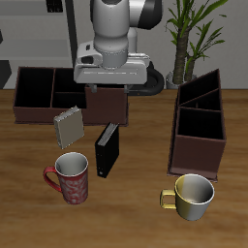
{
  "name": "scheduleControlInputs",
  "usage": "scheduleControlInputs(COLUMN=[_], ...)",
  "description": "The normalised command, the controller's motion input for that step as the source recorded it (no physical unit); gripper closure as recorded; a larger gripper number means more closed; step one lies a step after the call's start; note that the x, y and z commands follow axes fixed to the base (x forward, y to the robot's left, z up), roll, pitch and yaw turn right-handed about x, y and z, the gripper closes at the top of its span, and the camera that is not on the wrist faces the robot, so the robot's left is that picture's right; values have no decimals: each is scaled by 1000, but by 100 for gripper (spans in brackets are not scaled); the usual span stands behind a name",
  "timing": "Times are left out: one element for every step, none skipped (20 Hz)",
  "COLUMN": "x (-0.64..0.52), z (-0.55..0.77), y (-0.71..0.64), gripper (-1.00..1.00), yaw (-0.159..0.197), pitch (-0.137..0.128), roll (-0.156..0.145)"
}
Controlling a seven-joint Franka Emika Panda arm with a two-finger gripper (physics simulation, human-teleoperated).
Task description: Place the yellow book into the left desk caddy's left compartment
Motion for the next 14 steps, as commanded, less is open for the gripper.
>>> scheduleControlInputs(x=[-68, 0, -271, -249, -241, -150, -324, -156, -238, -286, -256, -22, -473, -245], z=[-5, 0, -482, -195, -254, -94, -221, -143, -187, -155, -148, -1, -407, -161], y=[109, 0, -1216, -391, -537, -228, -788, -392, -481, -437, -367, 28, -891, -340], gripper=[-100, -100, -100, -100, -100, -100, -100, -100, -100, -100, -100, -100, -100, -100], yaw=[0, 0, -233, -17, -33, -13, -102, -14, -94, -107, -88, 0, -171, -49], pitch=[0, 0, -48, -55, -37, -3, -63, -18, 20, -40, -130, 0, 24, -49], roll=[0, 0, 91, -35, -34, -22, -30, -26, -16, 14, 85, 0, -79, 23])
